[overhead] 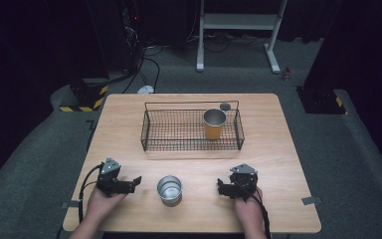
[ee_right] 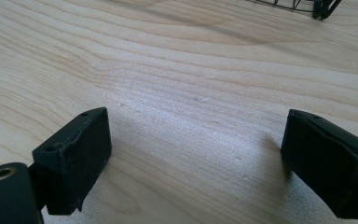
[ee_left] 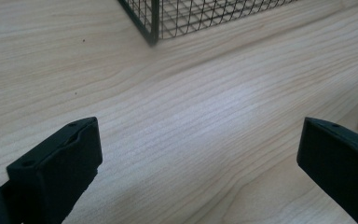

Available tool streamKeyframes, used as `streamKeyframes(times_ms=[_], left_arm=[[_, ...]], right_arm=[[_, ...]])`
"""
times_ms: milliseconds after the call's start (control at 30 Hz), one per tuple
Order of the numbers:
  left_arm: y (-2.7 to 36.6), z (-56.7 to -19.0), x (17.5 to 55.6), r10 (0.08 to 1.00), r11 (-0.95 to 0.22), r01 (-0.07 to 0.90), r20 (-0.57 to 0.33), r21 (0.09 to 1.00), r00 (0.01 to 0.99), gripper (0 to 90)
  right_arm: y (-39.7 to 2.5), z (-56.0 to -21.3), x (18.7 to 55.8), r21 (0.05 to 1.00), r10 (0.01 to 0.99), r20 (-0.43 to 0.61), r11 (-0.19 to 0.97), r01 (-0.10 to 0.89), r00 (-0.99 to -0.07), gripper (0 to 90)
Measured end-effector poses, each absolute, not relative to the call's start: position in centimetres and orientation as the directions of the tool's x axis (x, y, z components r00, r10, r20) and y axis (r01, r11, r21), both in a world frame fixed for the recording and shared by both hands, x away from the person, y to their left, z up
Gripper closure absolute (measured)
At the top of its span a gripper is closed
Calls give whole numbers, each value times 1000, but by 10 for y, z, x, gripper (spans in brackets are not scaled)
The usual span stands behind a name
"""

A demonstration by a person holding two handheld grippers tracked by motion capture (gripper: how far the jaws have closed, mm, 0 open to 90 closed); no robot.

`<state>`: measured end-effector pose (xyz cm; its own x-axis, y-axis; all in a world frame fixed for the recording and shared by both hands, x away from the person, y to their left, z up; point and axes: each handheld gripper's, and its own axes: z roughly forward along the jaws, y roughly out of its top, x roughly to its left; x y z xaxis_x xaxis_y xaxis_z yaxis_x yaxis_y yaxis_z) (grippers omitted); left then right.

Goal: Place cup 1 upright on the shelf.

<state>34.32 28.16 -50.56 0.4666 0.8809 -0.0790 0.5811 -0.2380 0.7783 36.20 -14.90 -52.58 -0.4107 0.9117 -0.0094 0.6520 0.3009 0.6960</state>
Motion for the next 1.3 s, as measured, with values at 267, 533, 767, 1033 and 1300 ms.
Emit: streamKeyframes(times_ms=[267, 533, 767, 1033, 1300], left_arm=[[280, -495, 338, 861, -246, 535, -72, 808, 504, 5], [270, -485, 331, 829, -261, 490, -67, 831, 555, 4], [259, -471, 328, 805, -253, 469, -85, 846, 587, 1], [244, -456, 334, 805, -266, 454, -63, 851, 590, 1], [233, -461, 333, 772, -230, 451, -120, 863, 624, 1]], right_arm=[[-149, -526, 362, 696, 912, -10, 301, 652, -411, 83], [-149, -526, 362, 696, 912, -9, 301, 652, -411, 83], [-149, -526, 362, 696, 912, -9, 300, 652, -410, 83], [-149, -526, 362, 696, 912, -9, 300, 652, -410, 83], [-149, -526, 362, 696, 912, -9, 300, 652, -410, 83]])
